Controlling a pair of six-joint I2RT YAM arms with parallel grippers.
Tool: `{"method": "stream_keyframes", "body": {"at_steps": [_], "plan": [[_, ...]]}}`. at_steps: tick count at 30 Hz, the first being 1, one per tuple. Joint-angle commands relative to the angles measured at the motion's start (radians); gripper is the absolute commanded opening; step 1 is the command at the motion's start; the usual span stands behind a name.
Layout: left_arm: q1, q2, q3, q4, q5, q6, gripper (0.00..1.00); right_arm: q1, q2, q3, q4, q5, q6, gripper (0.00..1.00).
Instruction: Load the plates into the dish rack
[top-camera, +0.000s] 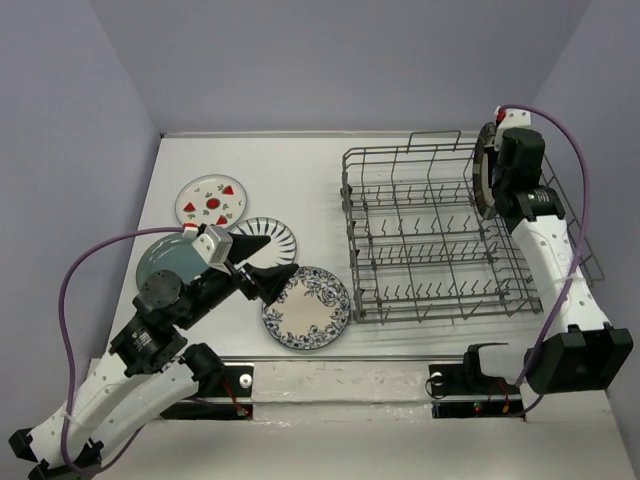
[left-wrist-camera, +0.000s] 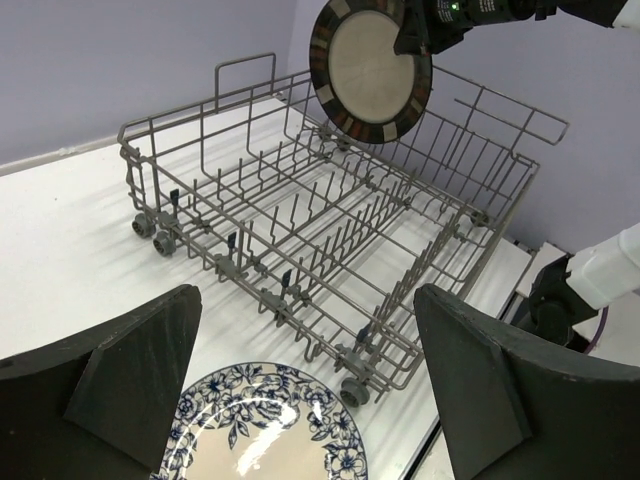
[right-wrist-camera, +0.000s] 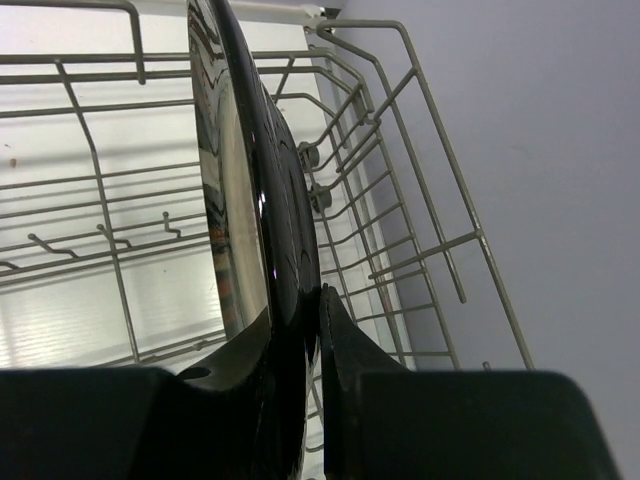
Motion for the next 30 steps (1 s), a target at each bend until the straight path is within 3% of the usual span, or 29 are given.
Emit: {"method": "stream_keyframes", "body": {"at_steps": [1,8,21,30], "plan": [[-0.016,-0.014,0.020,0.019,-0.028,0.028,0.99,-0.040,-0.010,0.048,0.124,-0.080,-0.031,0.07],[-0.020,-0.011,0.022,0.017,-0.029,0.028,0.99,-0.062,0.029,0.022,0.112,-0.223,-0.014,0.07],[-0.022,0.007,0.022,0.016,-0.031,0.031,0.99,-0.100,0.115,-0.056,0.119,-0.244,-0.019,0.07],[-0.016,0.030,0.023,0.013,-0.060,0.033,0.99,-0.167,0.190,-0.064,0.267,-0.353,-0.026,0.07]]}}
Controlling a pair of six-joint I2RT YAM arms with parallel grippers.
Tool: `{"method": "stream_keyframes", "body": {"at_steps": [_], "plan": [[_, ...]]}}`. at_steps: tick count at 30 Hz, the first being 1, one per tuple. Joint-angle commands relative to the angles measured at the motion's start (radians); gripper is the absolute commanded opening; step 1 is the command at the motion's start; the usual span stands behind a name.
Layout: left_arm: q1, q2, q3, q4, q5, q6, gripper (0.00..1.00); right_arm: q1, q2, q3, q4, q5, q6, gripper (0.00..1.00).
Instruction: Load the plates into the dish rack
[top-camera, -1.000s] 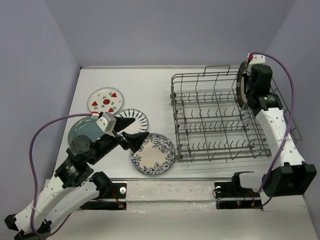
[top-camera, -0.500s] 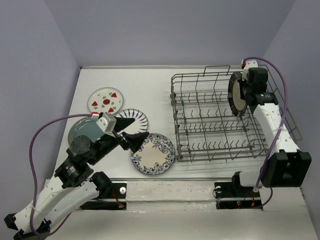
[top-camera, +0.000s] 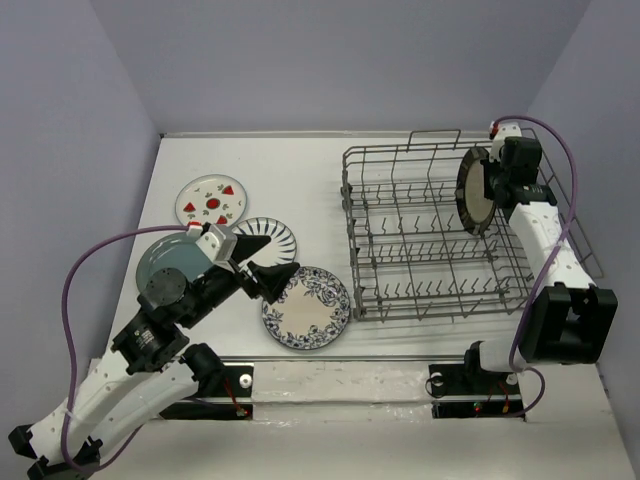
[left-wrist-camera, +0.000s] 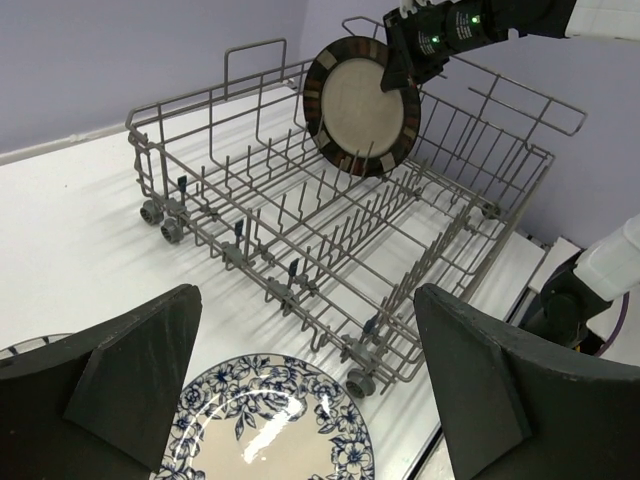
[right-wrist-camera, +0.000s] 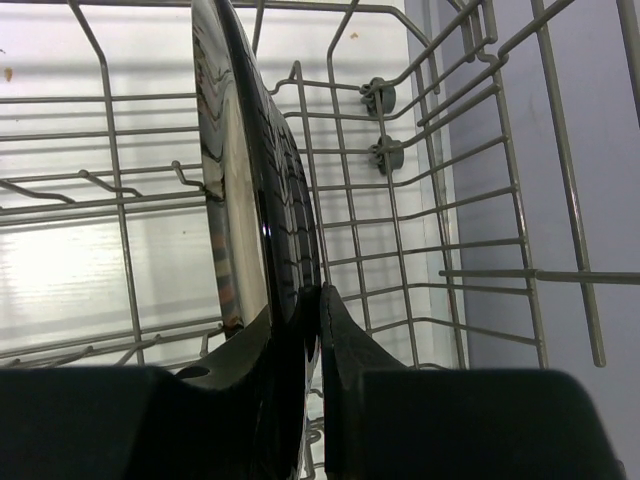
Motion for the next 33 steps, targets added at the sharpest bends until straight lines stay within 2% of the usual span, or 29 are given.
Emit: {"method": "stream_keyframes", "body": {"at_steps": [1,13,21,24,25,28,29,31,33], "plan": [[0.004,0.021,0.023,0.027,-0.023,0.024,0.99,-0.018,0.059,0.026,0.223,-0.084,-0.013,0.07],[0.057,0.070,0.023,0.027,-0.028,0.022,0.99,-0.018,0.253,0.229,0.238,-0.168,0.054,0.07],[0.076,0.090,0.022,0.033,-0.022,0.016,0.99,-0.018,0.242,0.160,0.273,-0.168,0.111,0.07],[0.082,0.098,0.020,0.036,-0.033,0.006,0.99,-0.018,0.233,0.135,0.273,-0.151,0.136,0.20],[0.082,0.102,0.018,0.038,-0.034,-0.004,0.99,-0.018,0.228,0.134,0.272,-0.159,0.145,0.34],[0.082,0.136,0.026,0.038,-0.036,-0.017,0.99,-0.018,0.207,0.132,0.270,-0.136,0.188,0.61],[0.080,0.157,0.029,0.033,-0.036,-0.034,0.99,-0.018,0.193,0.135,0.267,-0.131,0.211,0.74],[0.083,0.183,0.037,0.029,-0.045,-0.072,0.99,-0.018,0.178,0.157,0.243,-0.092,0.237,0.84],[0.083,0.200,0.046,0.023,-0.059,-0.096,0.99,-0.018,0.168,0.172,0.223,-0.081,0.240,0.88]]}}
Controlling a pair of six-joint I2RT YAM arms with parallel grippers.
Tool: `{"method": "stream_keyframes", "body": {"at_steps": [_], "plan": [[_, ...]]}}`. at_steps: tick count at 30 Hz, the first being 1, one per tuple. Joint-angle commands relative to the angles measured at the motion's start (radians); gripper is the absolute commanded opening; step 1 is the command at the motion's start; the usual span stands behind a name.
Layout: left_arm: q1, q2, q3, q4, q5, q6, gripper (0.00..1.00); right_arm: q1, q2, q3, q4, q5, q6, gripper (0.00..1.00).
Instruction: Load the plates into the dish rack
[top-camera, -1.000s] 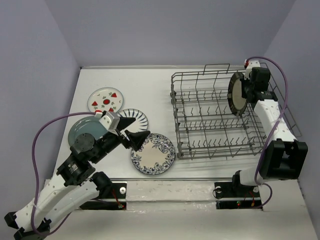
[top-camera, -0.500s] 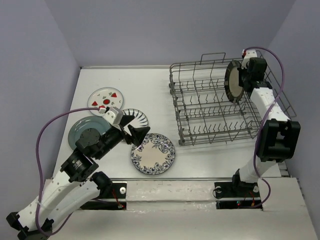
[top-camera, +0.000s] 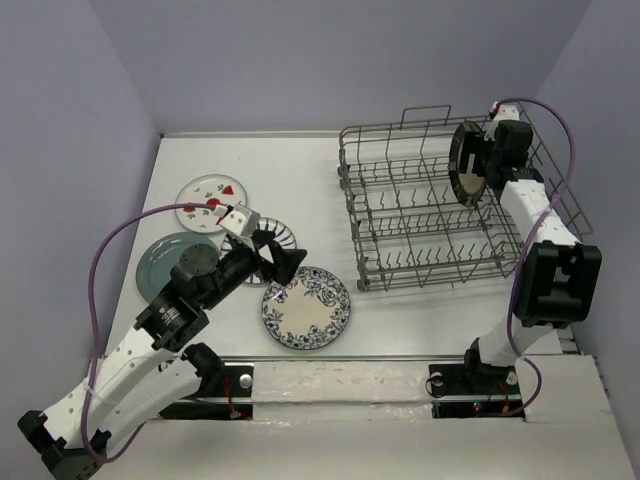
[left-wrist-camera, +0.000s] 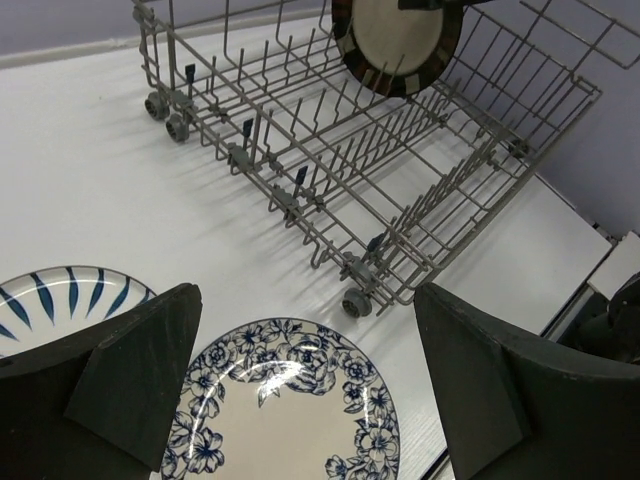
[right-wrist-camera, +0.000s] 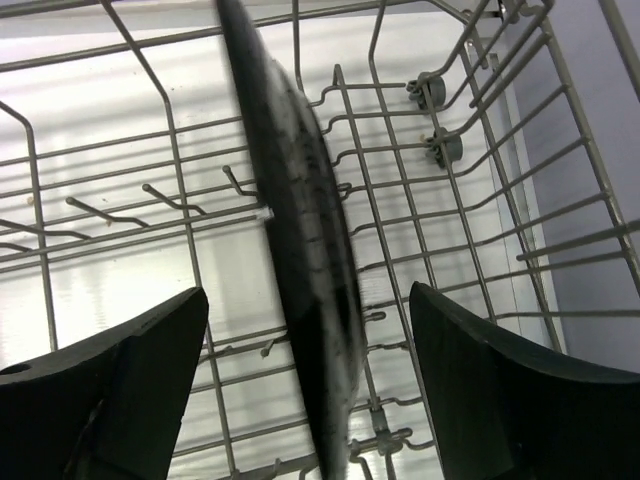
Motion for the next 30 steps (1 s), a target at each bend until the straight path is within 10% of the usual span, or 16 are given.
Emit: {"method": "stream_keyframes", "body": {"at_steps": [1,12,18,30], "plan": [[0.006,0.047,0.053,0.022,-0.038,-0.069,0.99,-0.008,-0.083,0.047,-0.007,0.042,0.091,0.89],[0.066,0.226,0.072,0.008,-0.073,-0.224,0.99,0.008,-0.245,0.065,-0.043,-0.158,0.258,0.94],[0.351,0.344,0.053,0.076,0.062,-0.310,0.99,0.210,-0.419,-0.056,0.025,-0.249,0.326,0.95],[0.805,0.659,0.213,0.099,-0.175,-0.278,0.96,0.548,-0.719,-0.493,0.281,-0.298,0.475,0.89]]}}
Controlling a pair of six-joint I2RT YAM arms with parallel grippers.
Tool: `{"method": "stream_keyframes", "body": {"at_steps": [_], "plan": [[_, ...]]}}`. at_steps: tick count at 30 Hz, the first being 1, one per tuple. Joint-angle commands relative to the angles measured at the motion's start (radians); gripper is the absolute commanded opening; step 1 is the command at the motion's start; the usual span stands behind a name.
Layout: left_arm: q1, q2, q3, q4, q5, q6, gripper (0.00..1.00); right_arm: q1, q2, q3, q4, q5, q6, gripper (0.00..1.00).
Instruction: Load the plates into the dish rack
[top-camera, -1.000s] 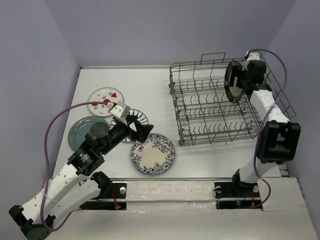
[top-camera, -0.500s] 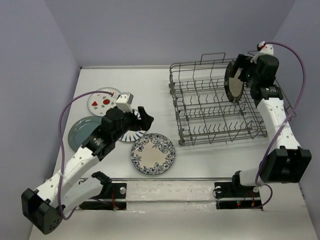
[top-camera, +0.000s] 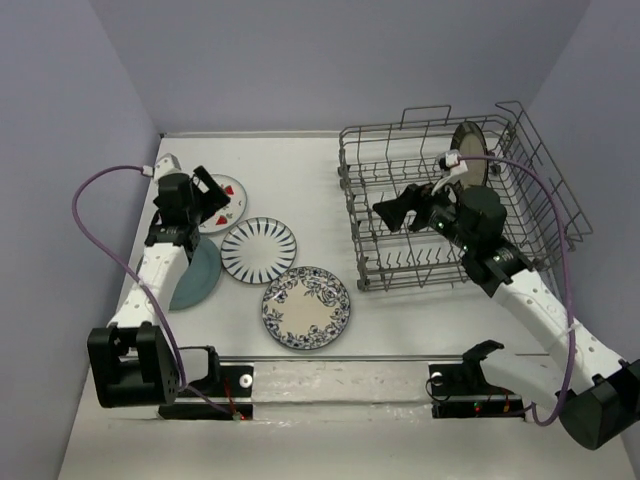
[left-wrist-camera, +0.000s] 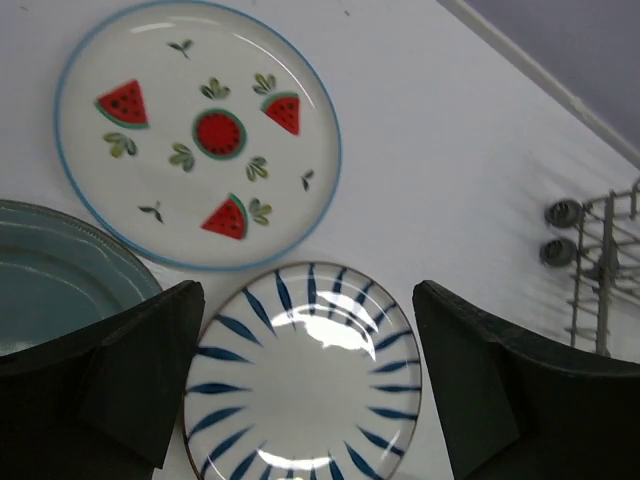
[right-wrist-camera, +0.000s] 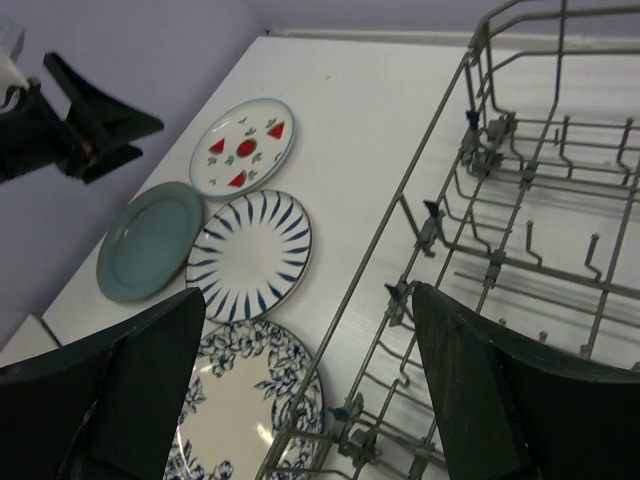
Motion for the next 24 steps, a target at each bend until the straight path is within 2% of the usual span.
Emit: {"method": "stream_keyframes", "body": {"at_steps": [1,8,16,24], "plan": [[0.113,0.120,0.107,0.059,-0.083,0.020,0.95,0.038,-0.101,-0.081,0.116,-0.046,0.050,0.89],[0.212,0.324,0.206,0.001,-0.157,0.095,0.93,0.038,-0.195,-0.170,0.107,-0.084,0.051,0.89],[0.264,0.520,0.284,-0.016,-0.096,0.148,0.89,0.038,-0.220,-0.194,0.108,-0.100,0.054,0.89],[0.311,0.652,0.342,0.017,0.064,0.161,0.83,0.038,-0.209,-0.204,0.108,-0.117,0.057,0.89]]}}
